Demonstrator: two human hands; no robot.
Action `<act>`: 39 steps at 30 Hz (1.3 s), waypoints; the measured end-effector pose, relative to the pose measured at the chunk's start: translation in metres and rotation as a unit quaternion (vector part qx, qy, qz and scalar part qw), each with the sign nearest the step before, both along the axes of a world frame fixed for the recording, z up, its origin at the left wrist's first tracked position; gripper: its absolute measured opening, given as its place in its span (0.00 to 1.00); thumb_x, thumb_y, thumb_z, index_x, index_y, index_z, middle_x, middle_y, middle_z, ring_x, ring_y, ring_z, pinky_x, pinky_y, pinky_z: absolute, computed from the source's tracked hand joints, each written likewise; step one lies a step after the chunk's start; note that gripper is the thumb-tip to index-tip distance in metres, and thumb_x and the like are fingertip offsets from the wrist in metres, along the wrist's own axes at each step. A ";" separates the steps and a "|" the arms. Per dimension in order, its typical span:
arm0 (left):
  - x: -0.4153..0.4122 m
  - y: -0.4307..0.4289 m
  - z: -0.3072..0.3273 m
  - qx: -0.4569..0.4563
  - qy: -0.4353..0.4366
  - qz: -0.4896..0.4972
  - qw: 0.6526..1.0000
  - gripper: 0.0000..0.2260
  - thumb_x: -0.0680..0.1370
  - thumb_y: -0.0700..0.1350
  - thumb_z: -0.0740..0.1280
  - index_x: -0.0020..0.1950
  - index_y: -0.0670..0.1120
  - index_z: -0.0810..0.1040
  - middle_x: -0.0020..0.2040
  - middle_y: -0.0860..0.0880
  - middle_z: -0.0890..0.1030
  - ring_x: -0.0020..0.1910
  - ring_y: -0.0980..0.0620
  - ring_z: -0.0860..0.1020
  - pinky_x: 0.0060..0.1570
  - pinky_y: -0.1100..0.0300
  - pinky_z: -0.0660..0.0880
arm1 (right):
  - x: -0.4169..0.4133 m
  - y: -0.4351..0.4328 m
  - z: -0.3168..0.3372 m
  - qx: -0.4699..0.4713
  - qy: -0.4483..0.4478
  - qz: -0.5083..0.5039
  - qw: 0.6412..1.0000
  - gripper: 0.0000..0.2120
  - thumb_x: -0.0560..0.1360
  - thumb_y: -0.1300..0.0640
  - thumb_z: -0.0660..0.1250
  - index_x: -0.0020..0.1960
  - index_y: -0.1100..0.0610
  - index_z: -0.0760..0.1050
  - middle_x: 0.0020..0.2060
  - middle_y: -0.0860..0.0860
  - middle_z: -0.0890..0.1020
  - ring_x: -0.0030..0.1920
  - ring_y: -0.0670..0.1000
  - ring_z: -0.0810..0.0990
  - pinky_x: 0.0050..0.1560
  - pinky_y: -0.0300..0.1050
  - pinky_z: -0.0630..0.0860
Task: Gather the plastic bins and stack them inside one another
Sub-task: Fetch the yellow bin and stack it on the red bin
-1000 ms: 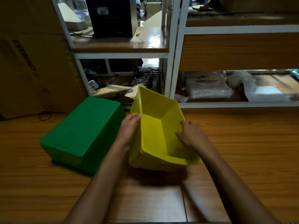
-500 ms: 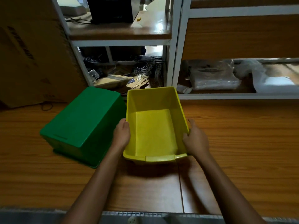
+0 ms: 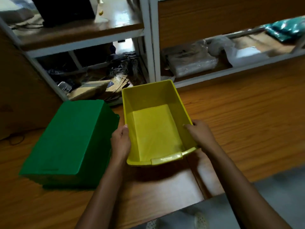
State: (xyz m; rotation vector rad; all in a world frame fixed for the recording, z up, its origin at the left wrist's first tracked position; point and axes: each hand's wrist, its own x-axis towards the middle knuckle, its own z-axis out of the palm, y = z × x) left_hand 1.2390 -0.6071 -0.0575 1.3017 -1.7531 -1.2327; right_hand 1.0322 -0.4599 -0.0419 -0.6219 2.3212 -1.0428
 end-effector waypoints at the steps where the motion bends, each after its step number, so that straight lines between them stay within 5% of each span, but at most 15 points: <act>1: -0.001 -0.004 0.002 -0.008 -0.002 -0.021 1.000 0.19 0.83 0.51 0.56 0.50 0.39 0.80 0.43 0.41 0.80 0.41 0.42 0.78 0.49 0.43 0.76 | 0.005 0.005 0.001 -0.002 -0.010 -0.001 1.000 0.08 0.76 0.56 0.67 0.49 0.60 0.81 0.47 0.62 0.85 0.49 0.62 0.83 0.49 0.54 0.79; 5: -0.013 -0.010 0.009 -0.017 0.038 -0.113 0.993 0.16 0.84 0.47 0.56 0.50 0.40 0.80 0.46 0.38 0.82 0.43 0.44 0.78 0.45 0.51 0.74 | 0.037 0.035 0.011 -0.046 -0.030 -0.070 0.996 0.16 0.71 0.54 0.69 0.58 0.54 0.79 0.51 0.57 0.84 0.53 0.59 0.82 0.54 0.53 0.78; 9: -0.038 0.013 0.021 0.021 0.114 -0.210 0.971 0.12 0.85 0.45 0.57 0.54 0.46 0.80 0.47 0.48 0.83 0.45 0.52 0.79 0.43 0.62 0.75 | 0.063 0.079 0.018 -0.115 -0.037 -0.200 0.972 0.20 0.67 0.53 0.67 0.60 0.48 0.76 0.51 0.52 0.84 0.49 0.55 0.82 0.52 0.53 0.79; 14: -0.072 0.054 0.023 0.112 0.152 -0.355 0.915 0.13 0.84 0.47 0.55 0.65 0.53 0.76 0.61 0.51 0.82 0.59 0.52 0.81 0.57 0.55 0.77 | 0.085 0.138 0.022 -0.148 0.017 -0.337 0.930 0.20 0.74 0.60 0.68 0.66 0.53 0.75 0.54 0.52 0.82 0.52 0.56 0.80 0.55 0.53 0.77; 18: -0.104 0.099 0.020 0.134 0.140 -0.432 0.881 0.14 0.84 0.47 0.57 0.66 0.49 0.76 0.62 0.48 0.82 0.62 0.47 0.79 0.62 0.49 0.75 | 0.107 0.186 0.014 -0.157 0.083 -0.453 0.874 0.12 0.78 0.59 0.67 0.60 0.56 0.78 0.46 0.51 0.82 0.45 0.53 0.80 0.43 0.43 0.72; 23: -0.142 0.176 0.018 0.134 0.110 -0.531 0.830 0.11 0.84 0.45 0.57 0.57 0.59 0.77 0.52 0.63 0.83 0.54 0.64 0.81 0.59 0.56 0.76 | 0.127 0.250 -0.004 -0.123 0.123 -0.568 0.804 0.04 0.78 0.59 0.66 0.51 0.57 0.78 0.38 0.47 0.80 0.38 0.46 0.78 0.35 0.41 0.68; 29: -0.184 0.279 0.003 0.127 0.091 -0.621 0.768 0.12 0.84 0.45 0.58 0.66 0.55 0.72 0.62 0.54 0.79 0.64 0.52 0.77 0.65 0.53 0.73 | 0.124 0.335 -0.017 -0.068 0.136 -0.635 0.757 0.11 0.78 0.58 0.67 0.60 0.57 0.76 0.45 0.50 0.80 0.40 0.49 0.75 0.41 0.42 0.68; 33: -0.217 0.345 -0.020 0.107 0.054 -0.652 0.749 0.12 0.84 0.43 0.57 0.66 0.51 0.72 0.60 0.53 0.78 0.58 0.60 0.77 0.58 0.68 0.74 | 0.104 0.389 -0.032 -0.009 0.123 -0.662 0.739 0.18 0.78 0.56 0.67 0.66 0.61 0.73 0.52 0.57 0.82 0.47 0.58 0.79 0.46 0.44 0.67; 39: -0.276 0.434 -0.063 0.126 -0.059 -0.672 0.728 0.19 0.84 0.50 0.57 0.72 0.46 0.72 0.67 0.45 0.78 0.65 0.47 0.76 0.66 0.44 0.73 | 0.059 0.470 -0.069 0.024 0.052 -0.696 0.716 0.20 0.78 0.56 0.66 0.68 0.61 0.71 0.56 0.62 0.81 0.54 0.65 0.79 0.48 0.49 0.71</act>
